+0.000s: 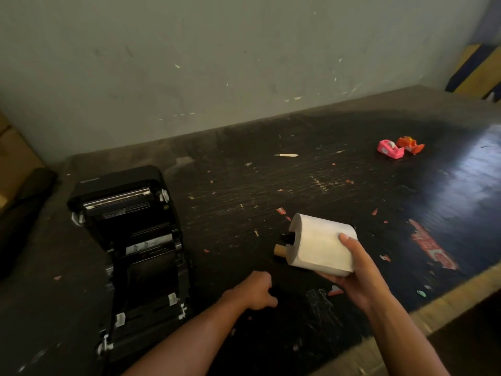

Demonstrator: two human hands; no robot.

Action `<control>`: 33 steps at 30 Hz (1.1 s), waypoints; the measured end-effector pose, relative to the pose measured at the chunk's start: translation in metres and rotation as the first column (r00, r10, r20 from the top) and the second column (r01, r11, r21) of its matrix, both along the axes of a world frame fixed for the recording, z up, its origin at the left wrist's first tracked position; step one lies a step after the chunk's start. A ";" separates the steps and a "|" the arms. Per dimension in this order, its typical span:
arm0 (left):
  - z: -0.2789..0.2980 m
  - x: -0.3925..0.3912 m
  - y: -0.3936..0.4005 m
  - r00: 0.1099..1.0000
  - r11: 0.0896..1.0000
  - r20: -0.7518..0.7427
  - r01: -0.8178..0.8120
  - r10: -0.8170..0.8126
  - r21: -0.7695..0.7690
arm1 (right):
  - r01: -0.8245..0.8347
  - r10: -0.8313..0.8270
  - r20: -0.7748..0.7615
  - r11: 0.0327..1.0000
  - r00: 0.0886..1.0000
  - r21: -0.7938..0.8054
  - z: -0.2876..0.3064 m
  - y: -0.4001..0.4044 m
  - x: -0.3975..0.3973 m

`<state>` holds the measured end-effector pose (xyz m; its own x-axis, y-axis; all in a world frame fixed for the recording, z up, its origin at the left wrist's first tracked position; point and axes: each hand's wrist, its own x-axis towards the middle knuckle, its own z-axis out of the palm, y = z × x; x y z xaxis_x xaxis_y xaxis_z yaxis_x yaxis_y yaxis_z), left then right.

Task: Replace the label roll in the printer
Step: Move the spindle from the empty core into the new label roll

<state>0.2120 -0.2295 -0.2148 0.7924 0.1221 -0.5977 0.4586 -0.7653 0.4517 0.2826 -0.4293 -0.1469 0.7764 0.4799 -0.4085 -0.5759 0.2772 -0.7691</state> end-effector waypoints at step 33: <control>0.126 -0.098 0.108 0.526 0.650 0.498 -0.145 0.689 -0.746 | -0.159 0.163 0.084 0.986 0.983 -0.059 0.070 0.128 -0.063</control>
<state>0.1142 -0.1216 -0.0891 0.9002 0.4338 0.0394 -0.0261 -0.0365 0.9990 0.2192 -0.3012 -0.0766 0.7248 0.5815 -0.3694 -0.5392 0.1451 -0.8296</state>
